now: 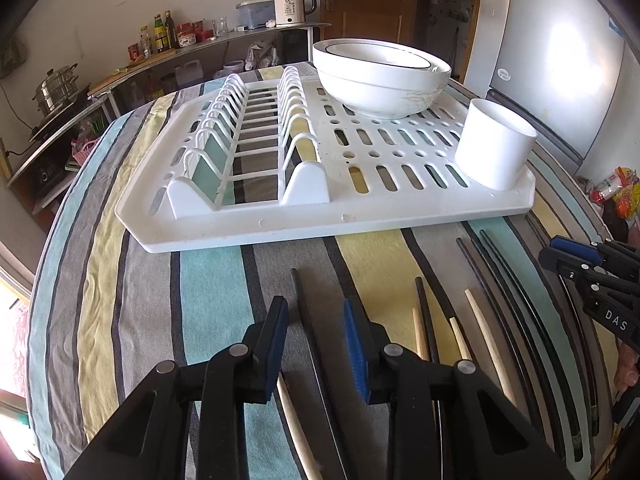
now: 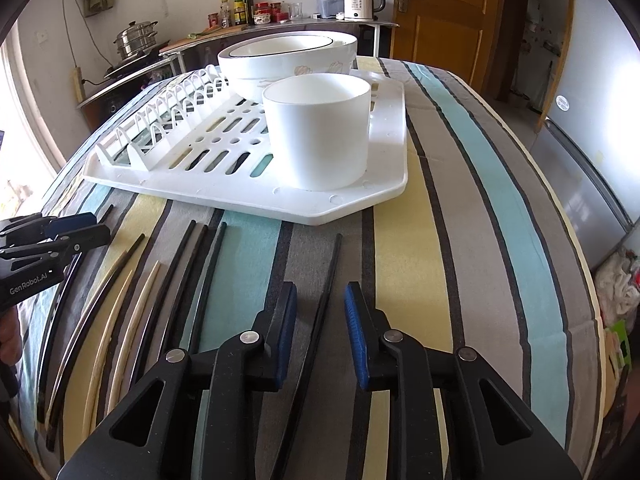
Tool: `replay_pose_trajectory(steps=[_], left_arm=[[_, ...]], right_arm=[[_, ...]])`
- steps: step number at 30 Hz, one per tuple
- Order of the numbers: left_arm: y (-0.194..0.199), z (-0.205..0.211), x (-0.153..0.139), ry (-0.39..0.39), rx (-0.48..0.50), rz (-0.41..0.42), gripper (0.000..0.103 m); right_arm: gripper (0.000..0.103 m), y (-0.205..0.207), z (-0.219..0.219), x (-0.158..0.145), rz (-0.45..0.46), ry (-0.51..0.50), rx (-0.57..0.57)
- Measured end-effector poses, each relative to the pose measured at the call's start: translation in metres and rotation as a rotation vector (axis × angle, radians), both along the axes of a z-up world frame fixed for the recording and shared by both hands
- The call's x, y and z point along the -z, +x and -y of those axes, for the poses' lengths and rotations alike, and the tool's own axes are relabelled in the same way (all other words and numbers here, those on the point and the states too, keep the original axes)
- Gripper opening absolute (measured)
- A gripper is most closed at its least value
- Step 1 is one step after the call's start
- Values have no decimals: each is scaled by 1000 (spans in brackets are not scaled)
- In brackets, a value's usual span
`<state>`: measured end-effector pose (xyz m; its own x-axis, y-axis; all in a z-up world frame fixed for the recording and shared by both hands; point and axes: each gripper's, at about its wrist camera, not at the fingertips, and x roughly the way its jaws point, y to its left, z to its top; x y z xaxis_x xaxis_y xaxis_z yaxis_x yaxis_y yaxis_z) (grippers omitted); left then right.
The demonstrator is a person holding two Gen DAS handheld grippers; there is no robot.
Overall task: Organize utensils
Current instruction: 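Close the left tool on a black chopstick while the right tool grasps another black chopstick, then lift both black chopsticks and carry them above the white cup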
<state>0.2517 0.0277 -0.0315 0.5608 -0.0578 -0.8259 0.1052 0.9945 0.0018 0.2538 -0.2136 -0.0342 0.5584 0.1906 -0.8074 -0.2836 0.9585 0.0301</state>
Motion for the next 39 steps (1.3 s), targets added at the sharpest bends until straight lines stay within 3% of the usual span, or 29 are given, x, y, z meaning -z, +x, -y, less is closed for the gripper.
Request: replay_pose_trajectory(steps=[3,6,8,17,39], left_arm=[[0,1,0,10,-8,8,26],[1,5,0,24,-7,8,15],[2,7,0,36,-9,5,5],[-7,7,-10,-5,6,13,5],[-94,2,-146,-103,67,289,4]], right_arm=[[22,2,-2,0,-3,-7,-2],[6,3,-4,-1,-9,0,-8],[6,2,-4,-1,-11,4,-8],[5,-12,-2,-18,19,58,-36],[4,-88,26,-135,312,206,-55]])
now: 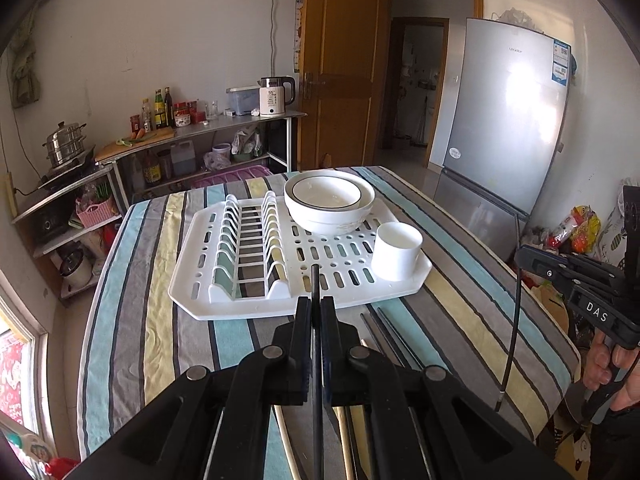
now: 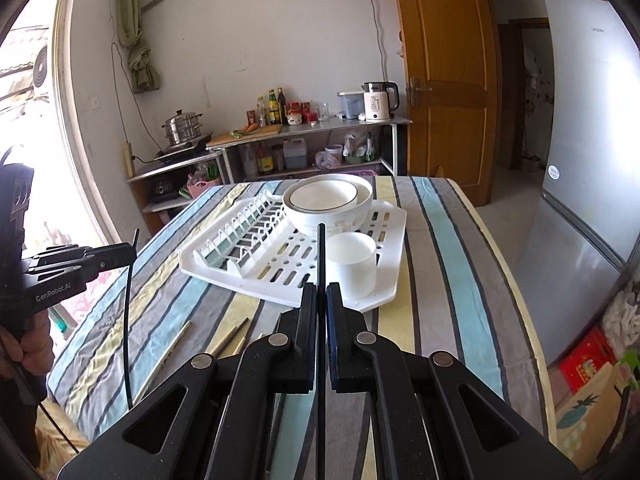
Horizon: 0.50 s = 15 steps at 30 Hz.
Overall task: Organize utensils
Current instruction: 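Lift both black chopsticks and carry them above the white cup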
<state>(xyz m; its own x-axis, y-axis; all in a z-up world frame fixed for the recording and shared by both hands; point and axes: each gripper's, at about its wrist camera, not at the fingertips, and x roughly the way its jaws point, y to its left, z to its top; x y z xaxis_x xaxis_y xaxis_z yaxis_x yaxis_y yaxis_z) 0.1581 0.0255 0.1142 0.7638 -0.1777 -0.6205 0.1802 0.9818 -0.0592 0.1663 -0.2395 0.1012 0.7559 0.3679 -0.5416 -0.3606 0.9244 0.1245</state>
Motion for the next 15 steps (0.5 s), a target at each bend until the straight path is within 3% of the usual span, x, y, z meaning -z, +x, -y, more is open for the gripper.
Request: replay_pose_trajectory(steps=[15], left_arm=[[-3,4,-32,-27,8,56,4]], right_arm=[[4,-8,7,-23,60,35,2]])
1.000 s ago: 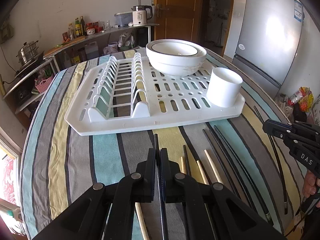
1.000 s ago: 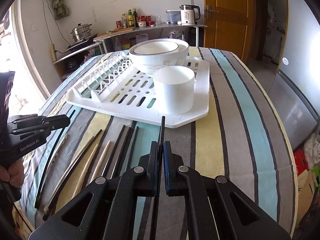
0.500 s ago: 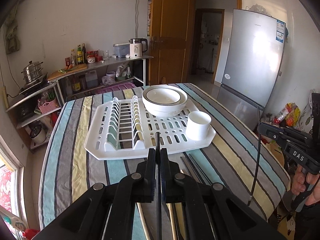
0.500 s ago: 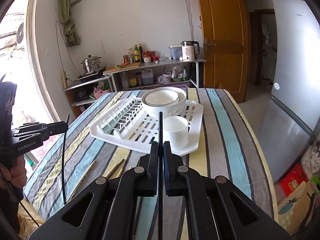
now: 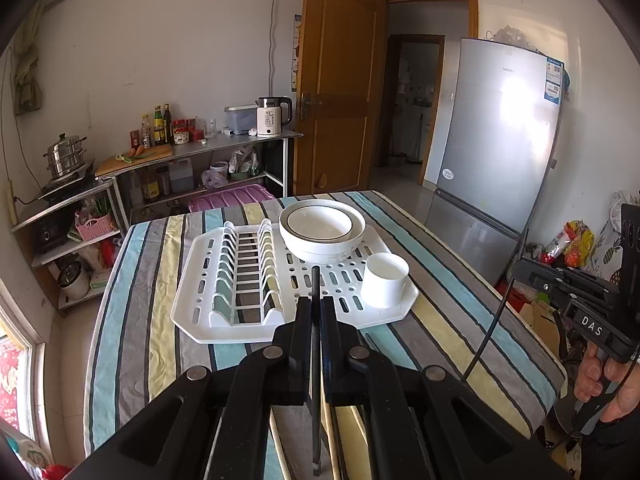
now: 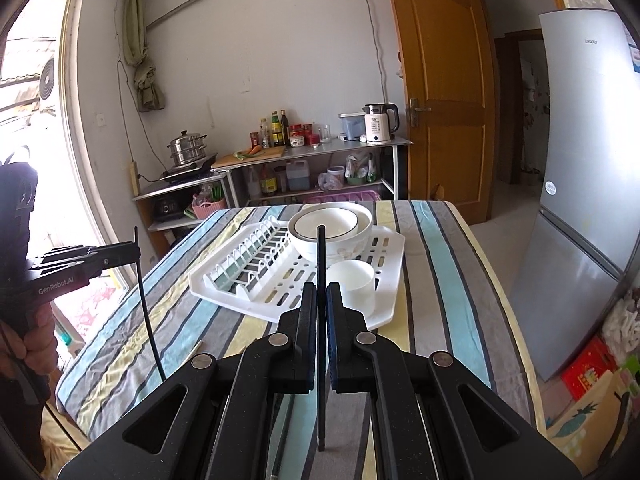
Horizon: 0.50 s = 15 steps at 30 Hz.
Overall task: Organize utensils
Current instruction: 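Lift both black chopsticks and carry them above the white cup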
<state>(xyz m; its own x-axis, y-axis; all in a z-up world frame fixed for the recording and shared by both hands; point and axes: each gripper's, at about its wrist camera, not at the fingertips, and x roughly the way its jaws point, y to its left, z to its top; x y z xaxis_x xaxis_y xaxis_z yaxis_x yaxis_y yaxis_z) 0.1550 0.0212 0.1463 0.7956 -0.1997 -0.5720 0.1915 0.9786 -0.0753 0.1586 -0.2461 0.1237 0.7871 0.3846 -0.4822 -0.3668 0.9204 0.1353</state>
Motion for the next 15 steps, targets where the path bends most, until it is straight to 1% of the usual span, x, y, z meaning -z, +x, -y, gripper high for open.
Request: replay_pose_trajectory(steps=[6,15], left_arm=[[20,7,-19,-21,14,11,3],[64,27,-48,-55,39,26,3]], right_arm=[[4,8,2,-14,30,6,2],[4,34,2,-41,73,14,9]])
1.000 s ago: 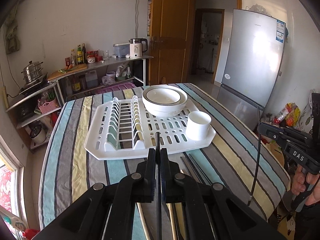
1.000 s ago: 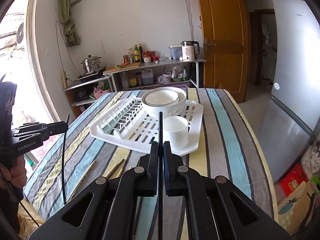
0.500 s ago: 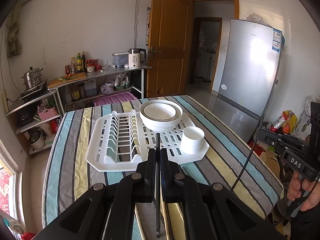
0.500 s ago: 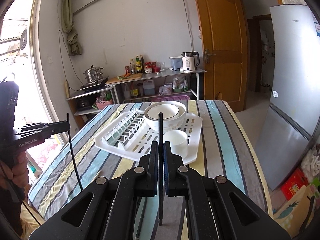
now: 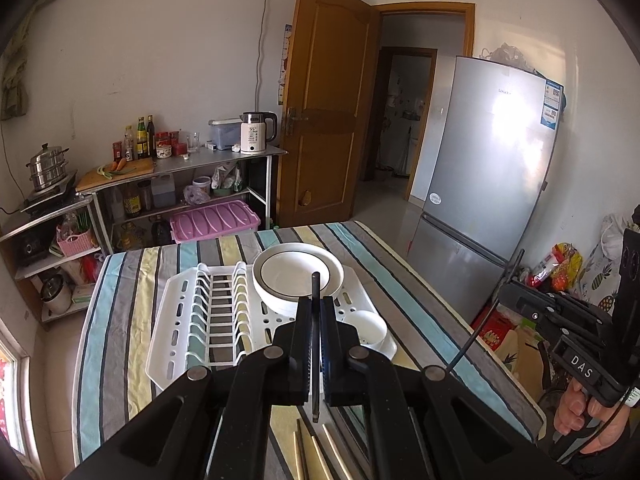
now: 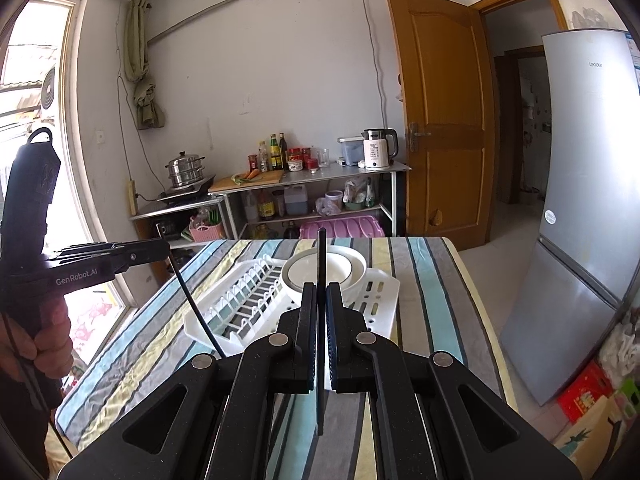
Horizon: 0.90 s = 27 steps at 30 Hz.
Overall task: Organize utensils
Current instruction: 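Lift both black chopsticks and carry them above the white cup, then lower both chopsticks into the white cup and open both tools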
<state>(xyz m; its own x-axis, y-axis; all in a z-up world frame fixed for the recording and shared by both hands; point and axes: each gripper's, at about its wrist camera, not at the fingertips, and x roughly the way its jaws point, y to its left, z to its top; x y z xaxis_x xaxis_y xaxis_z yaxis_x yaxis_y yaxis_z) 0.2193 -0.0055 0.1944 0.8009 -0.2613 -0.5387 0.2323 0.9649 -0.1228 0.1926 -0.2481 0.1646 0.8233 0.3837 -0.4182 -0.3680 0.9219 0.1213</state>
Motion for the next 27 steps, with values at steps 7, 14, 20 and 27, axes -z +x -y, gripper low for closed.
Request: replay_pose_trajectory(steps=[7,14,20,27], left_arm=[[35,21,-30,-10,19,21,3],[68,43,-45,-32,44,27,3],[100,55,-41,-77,67,11,3],[134,59,-2,-143,87,-63,3]], right_arm=[[4,27,1,-19,21,15,6],[4,56,8,-28,36,48,21],[4,79,7,-27,40,72,35],[4,105,4,-3,-5,96,27]])
